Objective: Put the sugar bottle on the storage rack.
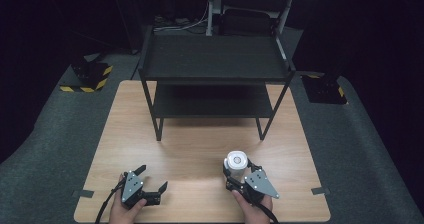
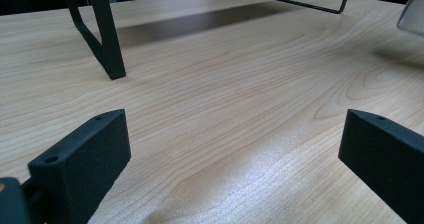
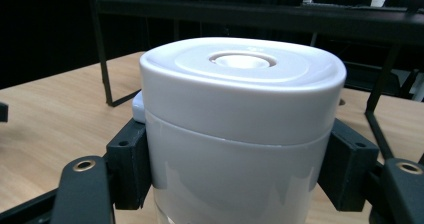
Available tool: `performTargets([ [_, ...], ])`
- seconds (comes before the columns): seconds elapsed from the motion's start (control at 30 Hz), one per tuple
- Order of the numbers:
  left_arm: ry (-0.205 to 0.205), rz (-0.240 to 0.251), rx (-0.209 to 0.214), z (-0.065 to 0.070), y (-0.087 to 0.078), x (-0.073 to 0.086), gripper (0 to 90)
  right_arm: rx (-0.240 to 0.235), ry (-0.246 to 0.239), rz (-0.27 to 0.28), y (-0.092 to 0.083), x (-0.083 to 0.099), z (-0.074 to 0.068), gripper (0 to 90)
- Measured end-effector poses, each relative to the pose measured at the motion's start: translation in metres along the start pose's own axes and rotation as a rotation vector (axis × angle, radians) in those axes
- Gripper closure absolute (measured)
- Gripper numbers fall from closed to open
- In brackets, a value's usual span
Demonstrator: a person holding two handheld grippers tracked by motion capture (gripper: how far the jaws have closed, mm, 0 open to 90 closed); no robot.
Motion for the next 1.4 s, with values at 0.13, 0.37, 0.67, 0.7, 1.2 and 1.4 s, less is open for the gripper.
performTargets([
  [0.13, 0.001, 0.0, -0.001, 0.0, 0.0, 0.0, 0.4, 0.006, -0.013, 0.001, 0.0, -0.011, 0.007, 28.6],
  [0.37, -0.002, 0.001, -0.001, 0.0, 0.0, 0.0, 0.4, 0.01, -0.011, 0.019, 0.001, -0.031, 0.019, 28.6],
  [0.67, -0.005, 0.002, 0.001, 0.0, 0.0, 0.0, 0.4, 0.01, 0.001, 0.034, 0.007, -0.061, 0.032, 28.6],
  [0.7, -0.005, 0.002, 0.001, 0.0, 0.0, 0.0, 0.4, 0.01, 0.0, 0.035, 0.008, -0.065, 0.033, 28.6],
  [1.2, -0.008, 0.003, 0.003, -0.001, 0.0, 0.0, 0.4, 0.008, 0.002, 0.067, 0.022, -0.121, 0.051, 28.6],
  [1.4, -0.008, 0.004, 0.005, -0.001, 0.0, 0.0, 0.4, 0.018, -0.007, 0.072, 0.031, -0.135, 0.054, 28.6],
])
Point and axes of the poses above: each handheld gripper's, and its own axes: y roughly forward along the jaws, x roughly out of its underside, z roughly to its right, the point moved 10 cm from there along y, roughly forward along the jaws, and after that the axes turned 3 degrees about -z, right-handed, at the moved point
